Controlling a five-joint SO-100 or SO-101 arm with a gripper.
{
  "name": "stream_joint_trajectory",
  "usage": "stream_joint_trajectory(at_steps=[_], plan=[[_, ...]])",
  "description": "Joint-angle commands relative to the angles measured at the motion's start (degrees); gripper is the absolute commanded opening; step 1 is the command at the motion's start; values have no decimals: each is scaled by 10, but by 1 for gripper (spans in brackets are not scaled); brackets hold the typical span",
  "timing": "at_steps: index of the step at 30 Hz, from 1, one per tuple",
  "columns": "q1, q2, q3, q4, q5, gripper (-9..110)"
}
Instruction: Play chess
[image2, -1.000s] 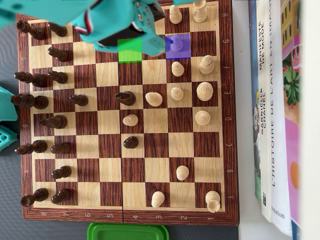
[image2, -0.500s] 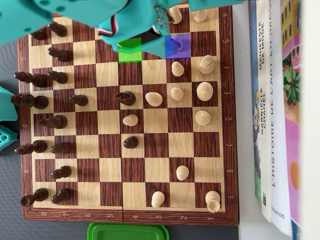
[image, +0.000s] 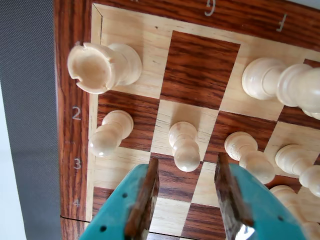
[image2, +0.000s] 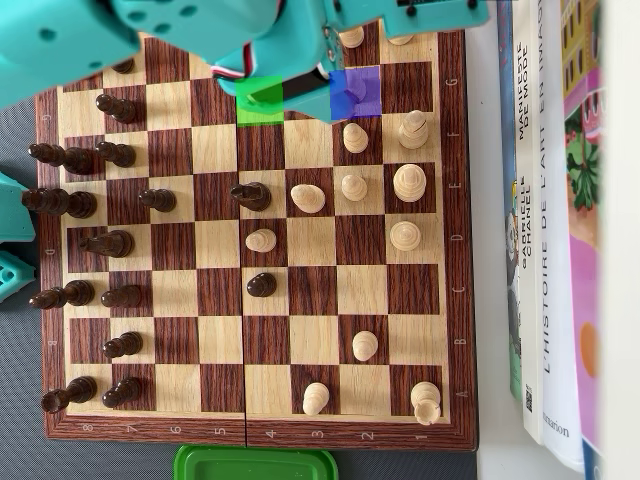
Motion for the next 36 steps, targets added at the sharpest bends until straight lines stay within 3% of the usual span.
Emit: stream_joint_trajectory(at_steps=[1, 36], plan=[[3, 8, -31, -2, -2, 17], [15, -39, -54, -5, -2, 15]])
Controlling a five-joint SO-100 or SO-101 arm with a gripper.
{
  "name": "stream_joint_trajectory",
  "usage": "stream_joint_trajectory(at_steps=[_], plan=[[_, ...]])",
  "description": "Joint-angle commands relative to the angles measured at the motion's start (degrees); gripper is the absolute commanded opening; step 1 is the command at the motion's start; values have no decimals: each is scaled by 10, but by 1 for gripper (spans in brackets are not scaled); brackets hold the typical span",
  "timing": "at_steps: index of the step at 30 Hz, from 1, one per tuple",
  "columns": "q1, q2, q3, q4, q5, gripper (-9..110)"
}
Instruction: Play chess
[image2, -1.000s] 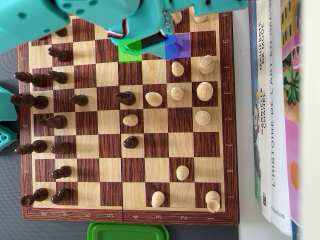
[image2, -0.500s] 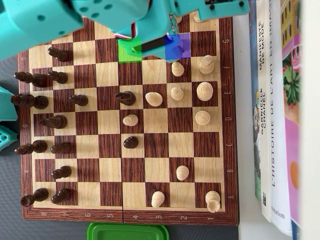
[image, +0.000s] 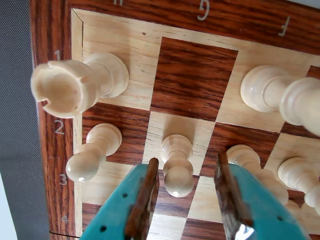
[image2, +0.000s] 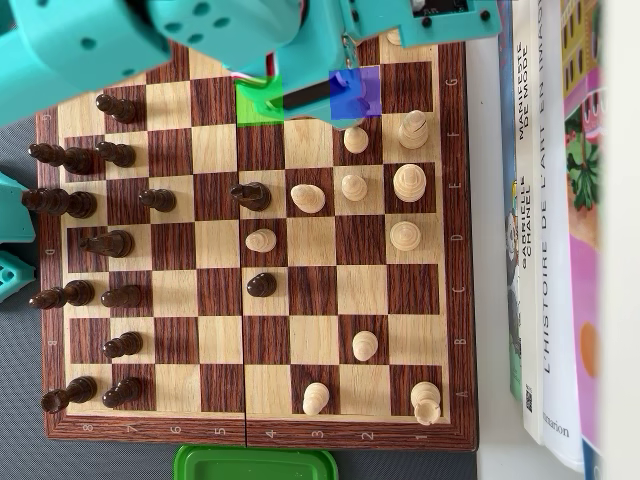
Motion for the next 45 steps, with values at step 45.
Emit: stream_joint_trajectory(at_steps=[45], plan=[[6, 31, -22, -3, -3, 4]])
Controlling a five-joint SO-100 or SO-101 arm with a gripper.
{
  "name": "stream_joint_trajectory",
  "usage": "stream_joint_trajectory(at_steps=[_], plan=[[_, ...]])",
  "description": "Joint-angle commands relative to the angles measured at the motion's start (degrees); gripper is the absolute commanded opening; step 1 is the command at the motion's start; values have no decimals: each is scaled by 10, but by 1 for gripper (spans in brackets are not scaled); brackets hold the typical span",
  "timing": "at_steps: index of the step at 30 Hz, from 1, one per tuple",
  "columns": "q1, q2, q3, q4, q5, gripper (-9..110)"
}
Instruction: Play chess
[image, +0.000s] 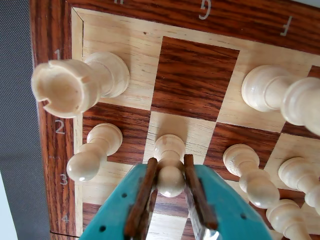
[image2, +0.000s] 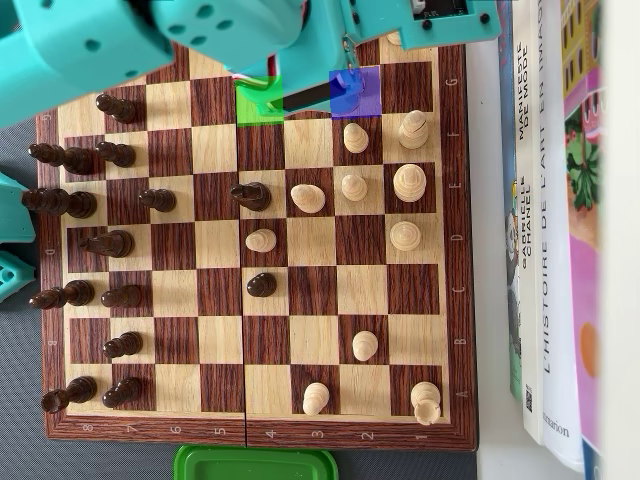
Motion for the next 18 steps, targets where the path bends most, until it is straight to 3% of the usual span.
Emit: stream_joint_trajectory(at_steps=[1, 18], plan=[[6, 43, -17, 0, -3, 4], [6, 199, 138, -6, 1, 4]])
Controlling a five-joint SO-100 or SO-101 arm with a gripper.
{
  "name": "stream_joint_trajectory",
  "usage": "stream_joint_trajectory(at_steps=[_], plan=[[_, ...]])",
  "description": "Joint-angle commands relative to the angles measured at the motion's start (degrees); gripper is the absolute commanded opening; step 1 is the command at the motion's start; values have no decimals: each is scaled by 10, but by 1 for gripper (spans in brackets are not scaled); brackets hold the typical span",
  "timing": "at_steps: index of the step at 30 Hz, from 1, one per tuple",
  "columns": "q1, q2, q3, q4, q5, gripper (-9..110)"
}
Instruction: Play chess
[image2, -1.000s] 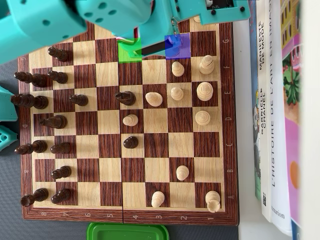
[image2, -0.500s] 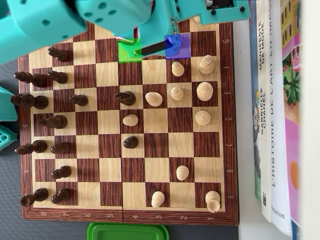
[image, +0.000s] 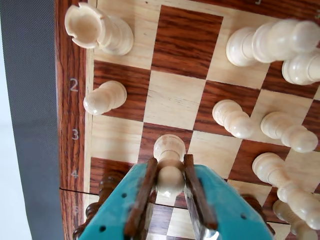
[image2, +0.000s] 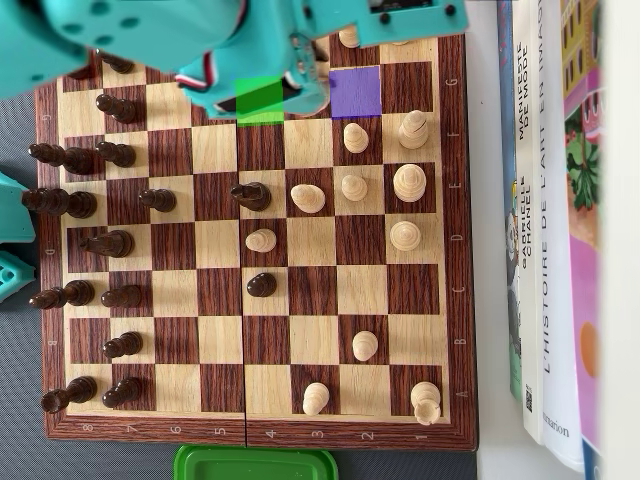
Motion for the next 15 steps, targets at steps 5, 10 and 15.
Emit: stream_joint_trajectory(at_steps=[5, 10, 15], plan=[[4, 99, 57, -7, 4, 4], [-1, 139, 124, -41, 4, 4], [-3, 171, 171, -39, 17, 4]])
